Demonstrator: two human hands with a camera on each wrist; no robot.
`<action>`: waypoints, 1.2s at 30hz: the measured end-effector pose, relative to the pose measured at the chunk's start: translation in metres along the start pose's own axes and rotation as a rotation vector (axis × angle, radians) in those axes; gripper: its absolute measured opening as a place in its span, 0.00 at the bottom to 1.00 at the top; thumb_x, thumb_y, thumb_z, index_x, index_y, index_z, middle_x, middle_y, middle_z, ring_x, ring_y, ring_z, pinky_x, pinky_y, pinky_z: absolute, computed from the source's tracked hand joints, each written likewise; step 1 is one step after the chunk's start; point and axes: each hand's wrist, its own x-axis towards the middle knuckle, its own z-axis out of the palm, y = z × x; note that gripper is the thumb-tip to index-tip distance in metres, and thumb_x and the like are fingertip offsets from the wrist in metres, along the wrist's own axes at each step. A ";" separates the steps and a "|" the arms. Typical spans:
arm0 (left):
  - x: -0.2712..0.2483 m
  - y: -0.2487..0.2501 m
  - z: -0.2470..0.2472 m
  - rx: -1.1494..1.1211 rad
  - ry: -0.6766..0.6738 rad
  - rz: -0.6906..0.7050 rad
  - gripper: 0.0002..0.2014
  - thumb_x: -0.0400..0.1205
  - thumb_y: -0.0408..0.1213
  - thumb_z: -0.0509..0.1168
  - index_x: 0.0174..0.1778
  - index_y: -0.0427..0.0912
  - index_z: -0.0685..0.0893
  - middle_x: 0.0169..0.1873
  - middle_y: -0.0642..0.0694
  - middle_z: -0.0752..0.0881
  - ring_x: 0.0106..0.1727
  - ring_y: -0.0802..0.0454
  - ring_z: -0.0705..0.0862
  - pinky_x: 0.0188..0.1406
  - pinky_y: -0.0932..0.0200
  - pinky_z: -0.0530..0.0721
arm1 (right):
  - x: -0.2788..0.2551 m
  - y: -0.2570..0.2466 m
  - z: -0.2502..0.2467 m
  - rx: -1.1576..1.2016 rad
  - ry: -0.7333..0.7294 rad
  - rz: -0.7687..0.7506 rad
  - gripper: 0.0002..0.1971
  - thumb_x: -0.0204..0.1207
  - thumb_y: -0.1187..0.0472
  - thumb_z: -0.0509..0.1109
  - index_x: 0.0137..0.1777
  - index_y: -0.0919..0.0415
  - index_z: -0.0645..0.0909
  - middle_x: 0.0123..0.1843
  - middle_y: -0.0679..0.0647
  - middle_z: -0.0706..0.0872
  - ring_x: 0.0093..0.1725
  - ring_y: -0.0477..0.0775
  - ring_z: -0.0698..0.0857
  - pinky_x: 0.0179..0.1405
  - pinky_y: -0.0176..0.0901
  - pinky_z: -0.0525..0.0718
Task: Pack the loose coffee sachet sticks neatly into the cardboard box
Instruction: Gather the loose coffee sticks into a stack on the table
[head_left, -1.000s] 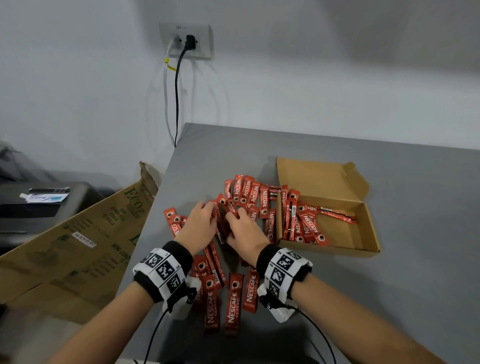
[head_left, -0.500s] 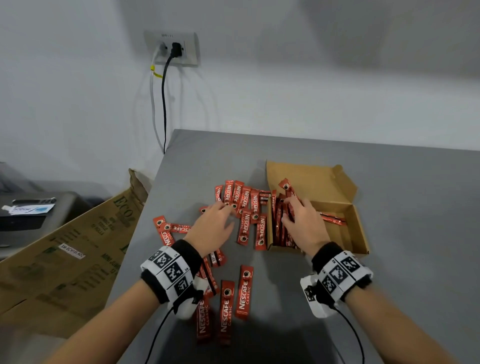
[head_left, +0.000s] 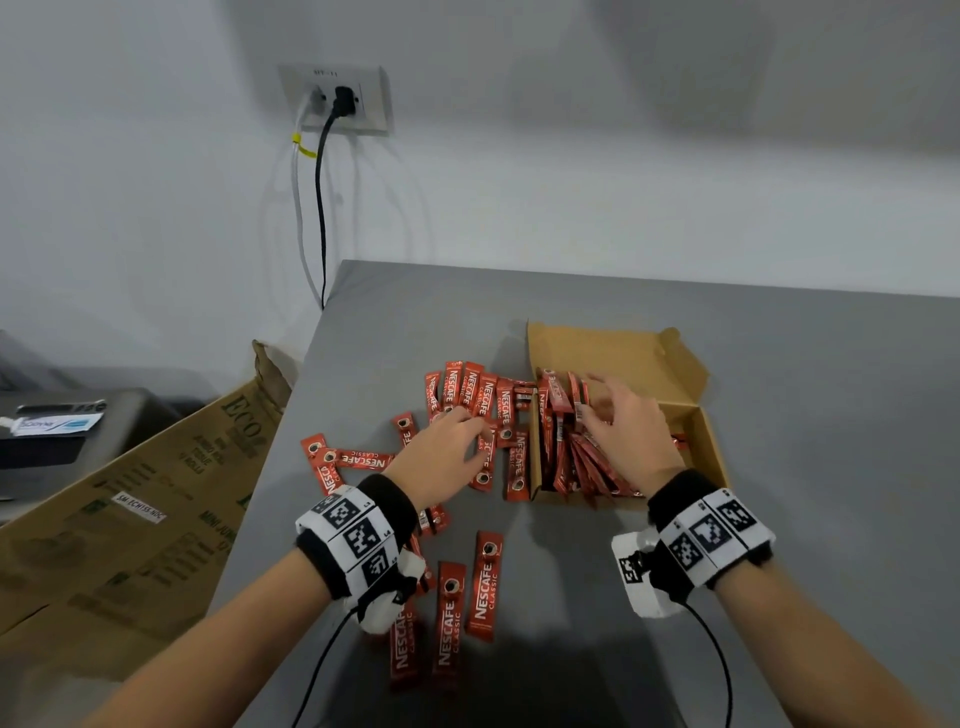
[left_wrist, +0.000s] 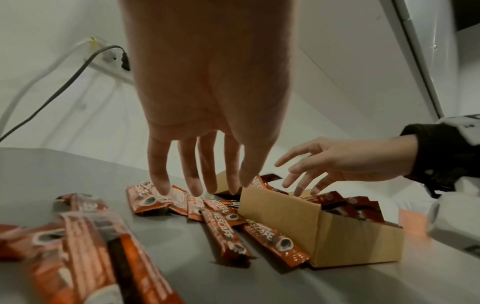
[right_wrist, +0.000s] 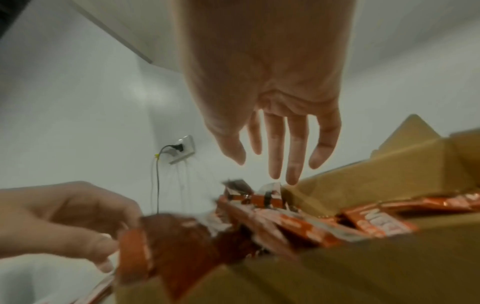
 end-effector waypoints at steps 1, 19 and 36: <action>0.002 0.001 0.000 0.005 -0.001 0.003 0.13 0.84 0.39 0.59 0.64 0.44 0.78 0.61 0.48 0.76 0.62 0.55 0.75 0.66 0.60 0.74 | 0.004 0.001 0.001 0.030 -0.015 0.053 0.20 0.79 0.59 0.66 0.71 0.59 0.72 0.54 0.57 0.87 0.53 0.54 0.87 0.53 0.44 0.83; 0.013 -0.005 -0.003 0.024 -0.011 -0.046 0.11 0.84 0.39 0.59 0.60 0.43 0.79 0.59 0.47 0.78 0.60 0.53 0.77 0.63 0.57 0.77 | 0.030 0.001 -0.004 -0.158 -0.177 0.033 0.11 0.80 0.57 0.65 0.50 0.63 0.85 0.46 0.56 0.88 0.38 0.48 0.85 0.37 0.34 0.85; 0.007 -0.004 -0.002 0.023 -0.048 -0.018 0.12 0.85 0.40 0.58 0.63 0.46 0.78 0.63 0.48 0.76 0.63 0.55 0.74 0.67 0.58 0.74 | 0.141 -0.012 0.026 -0.342 -0.272 0.105 0.09 0.81 0.59 0.61 0.45 0.63 0.80 0.44 0.58 0.85 0.41 0.59 0.84 0.37 0.45 0.82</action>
